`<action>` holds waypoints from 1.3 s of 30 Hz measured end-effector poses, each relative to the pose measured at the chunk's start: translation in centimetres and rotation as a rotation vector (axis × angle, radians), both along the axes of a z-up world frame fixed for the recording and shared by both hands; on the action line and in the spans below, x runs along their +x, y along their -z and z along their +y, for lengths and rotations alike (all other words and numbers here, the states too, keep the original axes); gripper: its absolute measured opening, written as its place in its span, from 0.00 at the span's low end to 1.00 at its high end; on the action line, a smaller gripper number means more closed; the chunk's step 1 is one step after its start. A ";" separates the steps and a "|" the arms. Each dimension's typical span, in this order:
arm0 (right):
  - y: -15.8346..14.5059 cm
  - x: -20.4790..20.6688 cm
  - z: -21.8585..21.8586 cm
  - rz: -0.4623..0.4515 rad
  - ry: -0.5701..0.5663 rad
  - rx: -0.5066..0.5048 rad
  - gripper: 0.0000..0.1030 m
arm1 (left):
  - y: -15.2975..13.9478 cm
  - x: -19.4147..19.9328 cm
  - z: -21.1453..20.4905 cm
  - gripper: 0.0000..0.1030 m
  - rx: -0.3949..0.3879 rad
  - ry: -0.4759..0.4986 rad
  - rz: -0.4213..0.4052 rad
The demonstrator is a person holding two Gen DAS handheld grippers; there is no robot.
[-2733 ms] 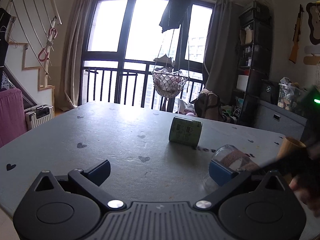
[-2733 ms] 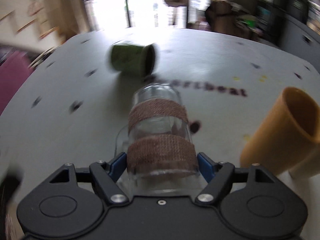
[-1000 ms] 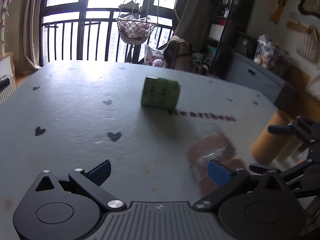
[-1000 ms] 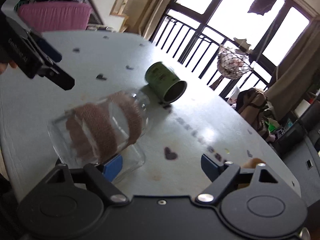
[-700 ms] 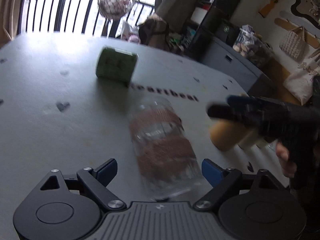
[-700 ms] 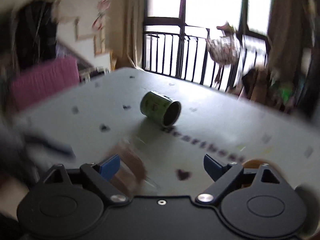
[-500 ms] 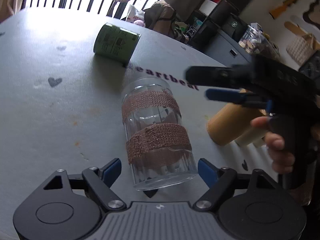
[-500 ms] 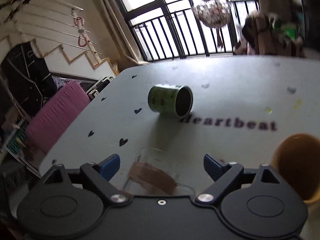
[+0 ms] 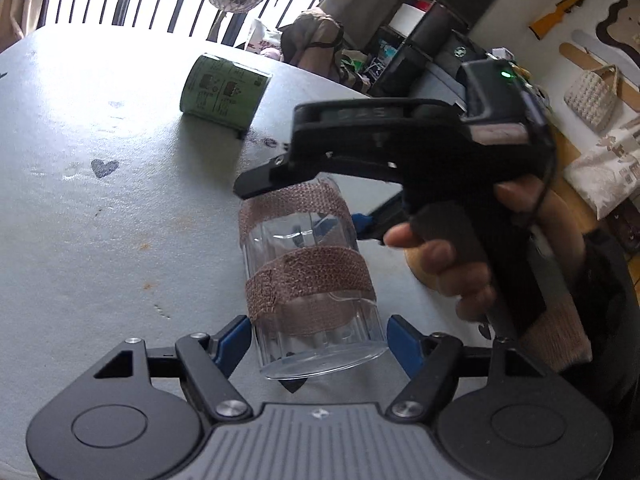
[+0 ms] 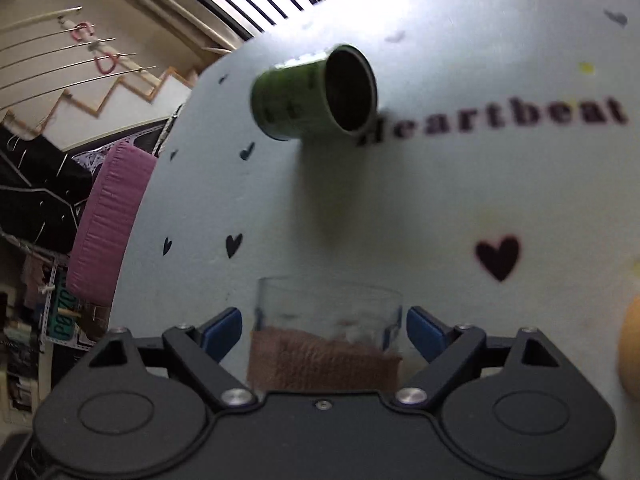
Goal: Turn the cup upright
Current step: 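Lower the upright glass beside the tan cup and open the right tool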
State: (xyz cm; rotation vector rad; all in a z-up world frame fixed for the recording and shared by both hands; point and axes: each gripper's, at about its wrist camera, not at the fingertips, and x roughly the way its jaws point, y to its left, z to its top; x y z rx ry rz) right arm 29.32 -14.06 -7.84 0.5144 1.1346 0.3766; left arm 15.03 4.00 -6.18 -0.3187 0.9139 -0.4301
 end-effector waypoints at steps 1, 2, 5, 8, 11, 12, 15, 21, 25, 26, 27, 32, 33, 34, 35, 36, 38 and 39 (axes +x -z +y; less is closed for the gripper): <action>0.1 0.1 -0.1 0.004 -0.005 0.007 0.77 | 0.0 -0.2 -0.1 0.73 0.005 0.006 -0.006; 0.0 0.0 -0.1 0.001 -0.013 0.005 0.77 | -0.1 -0.3 -0.2 0.73 0.012 0.012 -0.014; -1.3 -0.9 0.2 -0.086 -0.054 -0.025 0.76 | -0.2 -0.6 -0.8 0.72 0.048 0.038 -0.060; -3.8 -2.5 0.9 -0.239 -0.118 -0.102 0.76 | 0.0 -0.6 -2.1 0.71 0.105 0.063 -0.120; -6.2 -4.5 1.5 -0.379 -0.187 -0.188 0.76 | 0.7 -0.2 -3.6 0.70 0.164 0.070 -0.174; -6.9 -5.1 1.5 -0.414 -0.210 -0.207 0.75 | 1.0 0.0 -4.0 0.69 0.172 0.070 -0.185; -8.0 -6.4 1.5 -0.476 -0.253 -0.284 0.75 | 1.8 0.9 -5.2 0.69 0.184 0.057 -0.222; -8.9 -7.9 0.4 -0.543 -0.292 -0.398 0.76 | 3.4 2.4 -8.5 0.69 0.240 0.063 -0.311; -9.0 -7.9 -0.7 -0.560 -0.307 -0.442 0.76 | 4.1 3.3 -9.9 0.70 0.242 0.040 -0.349; -9.0 -7.8 -1.0 -0.562 -0.306 -0.443 0.76 | 4.2 3.5 -10.0 0.72 0.231 0.038 -0.352; -9.0 -7.6 -1.4 -0.561 -0.304 -0.437 0.76 | 4.2 3.5 -10.0 0.77 0.223 0.039 -0.353; -8.9 -7.2 -2.8 -0.555 -0.329 -0.404 0.76 | 4.1 3.8 -8.0 0.82 0.100 0.075 -0.326; -8.8 -7.1 -2.9 -0.557 -0.334 -0.407 0.76 | 4.1 3.8 -7.7 0.82 0.086 0.075 -0.336; -8.8 -7.0 -3.0 -0.559 -0.339 -0.411 0.76 | 4.1 3.8 -7.3 0.82 0.075 0.070 -0.350; -8.7 -7.0 -3.1 -0.561 -0.344 -0.411 0.76 | 4.0 3.7 -6.9 0.80 0.061 0.063 -0.363; -8.7 -6.9 -3.2 -0.563 -0.349 -0.405 0.75 | 4.0 3.7 -6.5 0.78 0.039 0.058 -0.377; -8.7 -6.8 -3.4 -0.564 -0.351 -0.396 0.75 | 3.7 3.4 -6.3 0.69 0.002 0.059 -0.393; -8.7 -6.8 -3.4 -0.565 -0.348 -0.396 0.75 | 3.6 3.6 -6.4 0.66 -0.003 0.064 -0.398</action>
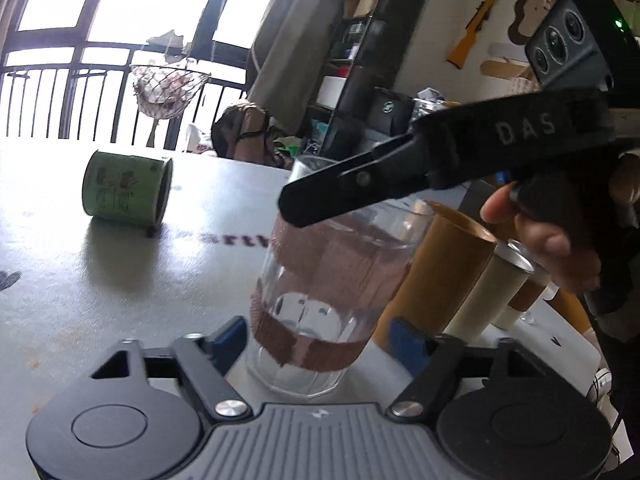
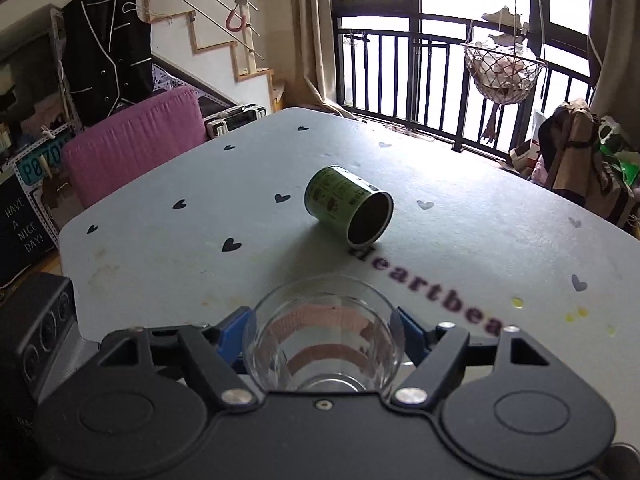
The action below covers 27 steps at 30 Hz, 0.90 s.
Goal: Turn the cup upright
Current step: 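Lower the upright glass beside the tan cup and open the right tool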
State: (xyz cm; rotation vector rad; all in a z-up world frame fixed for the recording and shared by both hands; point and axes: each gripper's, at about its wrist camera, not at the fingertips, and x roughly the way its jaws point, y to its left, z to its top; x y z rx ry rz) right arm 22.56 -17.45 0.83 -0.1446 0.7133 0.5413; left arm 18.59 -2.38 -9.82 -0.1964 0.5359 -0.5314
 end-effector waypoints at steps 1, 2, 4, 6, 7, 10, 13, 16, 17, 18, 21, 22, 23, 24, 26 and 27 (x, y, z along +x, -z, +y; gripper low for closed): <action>0.0 0.0 0.0 -0.003 0.003 -0.001 0.75 | 0.0 0.2 -0.2 0.64 0.008 0.007 -0.001; 0.0 -0.1 0.0 -0.007 0.007 -0.003 0.75 | 0.0 0.2 -0.4 0.64 0.022 0.004 -0.003; -0.1 -0.3 -0.1 -0.014 0.025 -0.009 0.76 | -0.2 0.5 -1.1 0.64 0.035 0.004 -0.008; -0.1 -0.3 -0.5 -0.014 0.046 -0.003 0.78 | -0.3 0.7 -1.6 0.64 0.038 0.003 -0.006; -0.1 -0.3 -0.8 -0.014 0.058 0.008 0.80 | -0.4 0.6 -1.8 0.64 0.041 -0.002 -0.005; -0.4 -0.4 -1.3 -0.022 0.089 0.032 0.81 | -0.3 0.8 -2.4 0.64 0.042 -0.016 0.001; -0.5 -0.5 -1.6 -0.027 0.104 0.036 0.81 | -0.4 0.5 -2.9 0.64 0.045 -0.018 0.003; -0.7 -0.6 -1.7 -0.036 0.109 0.041 0.83 | -0.5 0.3 -2.7 0.64 0.041 -0.022 0.016; -0.8 -0.7 -1.7 -0.044 0.112 0.042 0.84 | -0.6 0.2 -2.6 0.65 0.041 -0.030 0.020; -1.0 -0.9 -1.7 -0.054 0.119 0.046 0.85 | -0.7 0.2 -2.5 0.65 0.044 -0.036 0.022; -1.8 -1.7 -1.7 -0.086 0.151 0.067 0.93 | -1.3 -0.3 -2.2 0.65 0.051 -0.051 0.024; -2.1 -2.1 -1.7 -0.100 0.160 0.073 0.95 | -1.6 -0.6 -2.0 0.65 0.053 -0.055 0.021; -2.5 -2.6 -1.7 -0.116 0.165 0.080 0.95 | -1.9 -0.9 -1.9 0.65 0.059 -0.060 0.016; -2.9 -3.1 -1.8 -0.131 0.170 0.089 0.95 | -2.3 -1.3 -1.7 0.68 0.067 -0.069 0.009; -3.5 -4.4 -1.9 -0.159 0.180 0.109 0.96 | -3.0 -2.1 -1.4 0.75 0.090 -0.092 -0.010; -3.7 -5.2 -1.9 -0.176 0.189 0.115 0.97 | -3.3 -2.6 -1.3 0.78 0.101 -0.106 -0.020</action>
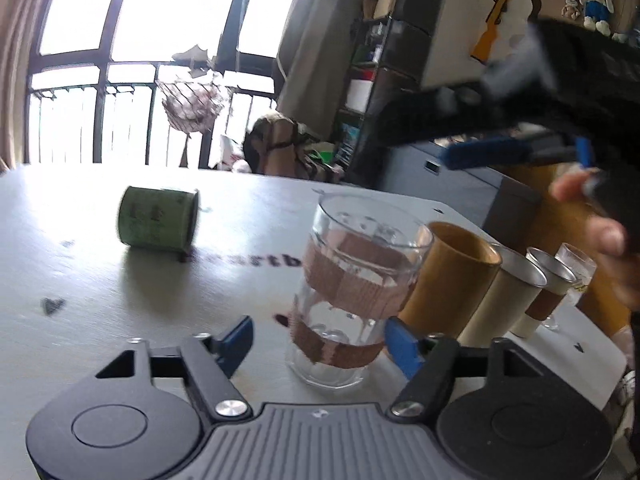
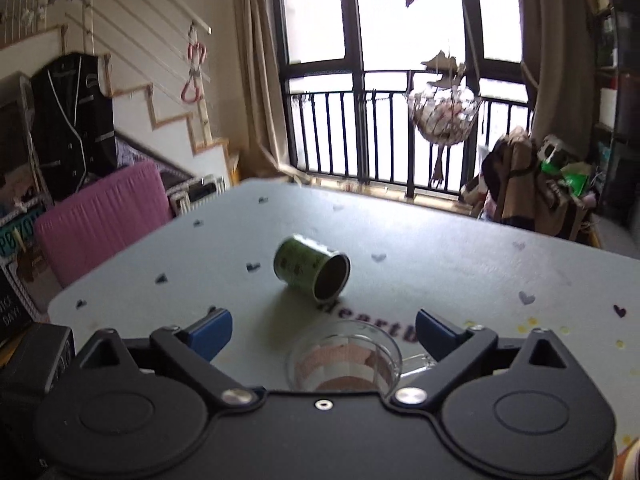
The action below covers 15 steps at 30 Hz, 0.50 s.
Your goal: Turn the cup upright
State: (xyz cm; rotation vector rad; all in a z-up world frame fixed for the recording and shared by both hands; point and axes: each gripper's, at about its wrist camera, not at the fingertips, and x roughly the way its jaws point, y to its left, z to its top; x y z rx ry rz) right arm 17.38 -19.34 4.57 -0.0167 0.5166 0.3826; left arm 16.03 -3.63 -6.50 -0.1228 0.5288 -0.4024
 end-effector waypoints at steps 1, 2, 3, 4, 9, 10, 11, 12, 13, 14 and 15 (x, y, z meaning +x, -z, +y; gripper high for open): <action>-0.2 -0.8 0.0 -0.018 0.011 0.002 0.97 | -0.3 -0.5 0.1 0.80 0.012 -0.015 -0.008; -0.3 -1.8 -0.1 -0.037 0.023 0.004 0.97 | -0.6 -0.9 0.2 0.82 0.023 -0.028 -0.014; -0.2 -2.8 0.0 -0.056 0.037 0.004 0.97 | -0.8 -1.4 0.3 0.84 0.036 -0.043 -0.018; -0.2 -3.7 0.0 -0.076 0.055 0.000 0.97 | -1.0 -1.8 0.4 0.85 0.047 -0.056 -0.021; 0.5 -7.9 -0.5 -0.142 0.128 0.010 0.97 | -1.9 -4.4 1.0 0.98 0.082 -0.112 -0.043; 0.7 -8.6 -0.7 -0.153 0.147 0.012 0.97 | -2.1 -5.0 1.3 0.99 0.083 -0.126 -0.052; 0.9 -9.3 -0.9 -0.163 0.169 0.011 0.98 | -2.2 -5.5 1.4 1.00 0.085 -0.138 -0.061; 1.3 -10.0 -1.2 -0.173 0.192 0.011 0.98 | -2.4 -6.1 1.5 1.00 0.089 -0.151 -0.072; 1.6 -10.6 -1.4 -0.180 0.212 0.014 0.98 | -2.5 -6.6 1.7 1.00 0.092 -0.164 -0.084; 2.0 -11.3 -1.7 -0.184 0.230 0.016 0.98 | -2.6 -7.2 1.8 1.00 0.094 -0.176 -0.090; 2.5 -11.9 -1.9 -0.186 0.243 0.015 0.98 | -2.7 -7.7 2.0 1.00 0.095 -0.187 -0.096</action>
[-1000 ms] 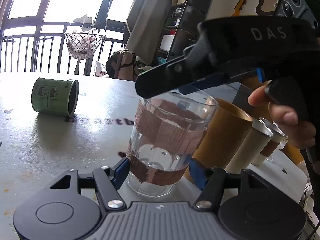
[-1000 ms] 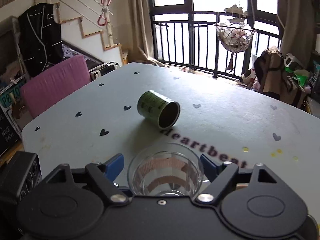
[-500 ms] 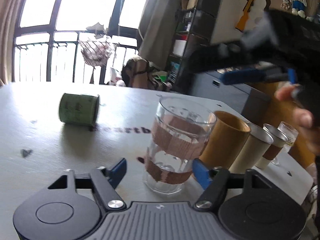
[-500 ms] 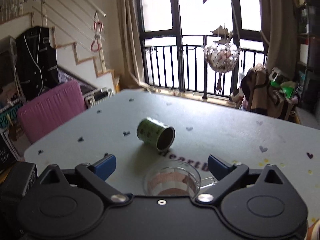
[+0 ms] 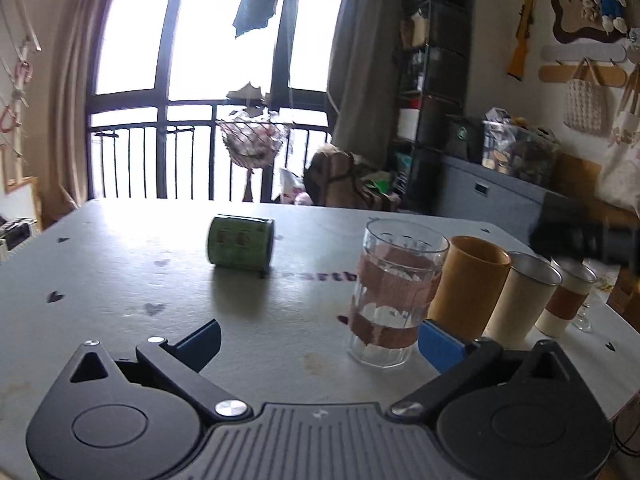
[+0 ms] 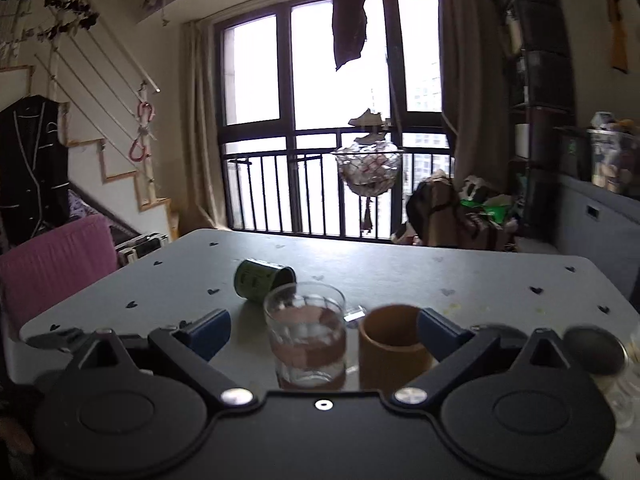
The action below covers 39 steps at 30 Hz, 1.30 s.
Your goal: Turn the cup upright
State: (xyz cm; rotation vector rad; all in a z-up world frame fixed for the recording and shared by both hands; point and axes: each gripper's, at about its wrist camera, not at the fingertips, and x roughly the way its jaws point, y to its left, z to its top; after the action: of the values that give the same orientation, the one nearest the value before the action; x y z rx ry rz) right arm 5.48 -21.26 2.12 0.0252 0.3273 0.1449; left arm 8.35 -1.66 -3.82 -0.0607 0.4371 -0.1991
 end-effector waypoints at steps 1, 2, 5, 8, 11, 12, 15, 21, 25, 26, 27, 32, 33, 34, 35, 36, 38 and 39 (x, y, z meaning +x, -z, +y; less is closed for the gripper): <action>0.4 -0.5 -0.2 -0.004 0.011 0.000 0.98 | -0.1 -0.5 0.2 1.00 -0.001 -0.013 -0.006; 0.9 -1.2 -0.4 -0.008 0.026 -0.002 0.98 | -0.1 -1.0 0.3 1.00 0.001 -0.024 -0.013; 2.3 -2.9 -0.9 -0.026 0.077 -0.011 0.98 | -0.3 -2.3 0.6 1.00 0.003 -0.033 -0.022; 3.7 -4.2 -1.2 -0.037 0.132 -0.026 0.98 | -0.4 -3.5 0.6 1.00 0.015 -0.041 -0.041; 4.8 -5.5 -1.2 -0.043 0.165 -0.029 0.99 | -0.5 -4.7 0.2 1.00 0.039 -0.044 -0.055; 5.0 -5.8 -1.2 -0.044 0.176 -0.029 0.99 | -0.5 -5.0 0.2 1.00 0.042 -0.045 -0.058; 5.7 -6.5 -1.0 -0.047 0.202 -0.020 1.00 | -0.4 -5.6 0.1 1.00 0.041 -0.047 -0.062; 6.3 -6.9 -0.7 -0.057 0.224 -0.028 1.00 | -0.2 -6.4 -0.1 1.00 0.048 -0.034 -0.079; 6.3 -7.0 -0.5 -0.068 0.229 -0.035 1.00 | -0.2 -6.7 0.1 1.00 0.046 -0.046 -0.088; 6.2 -7.1 -0.5 -0.070 0.230 -0.036 1.00 | -0.2 -6.7 0.1 1.00 0.048 -0.050 -0.091; 6.2 -7.1 -0.5 -0.072 0.230 -0.036 1.00 | -0.2 -6.8 0.1 1.00 0.049 -0.053 -0.094; 6.2 -7.2 -0.4 -0.076 0.230 -0.039 1.00 | -0.4 -7.1 0.1 1.00 0.053 -0.061 -0.103; 6.2 -7.3 -0.4 -0.078 0.229 -0.039 1.00 | -0.4 -7.1 0.1 1.00 0.054 -0.062 -0.105; 6.2 -7.3 -0.4 -0.080 0.229 -0.040 1.00 | -0.4 -7.1 0.1 1.00 0.055 -0.063 -0.106; 6.2 -7.3 -0.3 -0.082 0.229 -0.041 1.00 | -0.5 -7.1 0.1 1.00 0.056 -0.064 -0.108; 6.2 -7.4 -0.3 -0.082 0.229 -0.043 1.00 | -0.5 -7.2 0.1 1.00 0.057 -0.064 -0.110; 6.2 -7.4 -0.3 -0.081 0.229 -0.044 1.00 | -0.5 -7.4 0.1 1.00 0.057 -0.066 -0.113; 6.2 -7.4 -0.3 -0.081 0.230 -0.044 1.00 | -0.5 -7.4 0.1 1.00 0.057 -0.067 -0.114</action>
State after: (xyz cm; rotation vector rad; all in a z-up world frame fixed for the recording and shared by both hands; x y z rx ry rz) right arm -1.90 -21.58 -4.12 0.0133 0.2442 -0.0888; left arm 0.95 -1.54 -3.29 -0.0077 0.3268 -0.1237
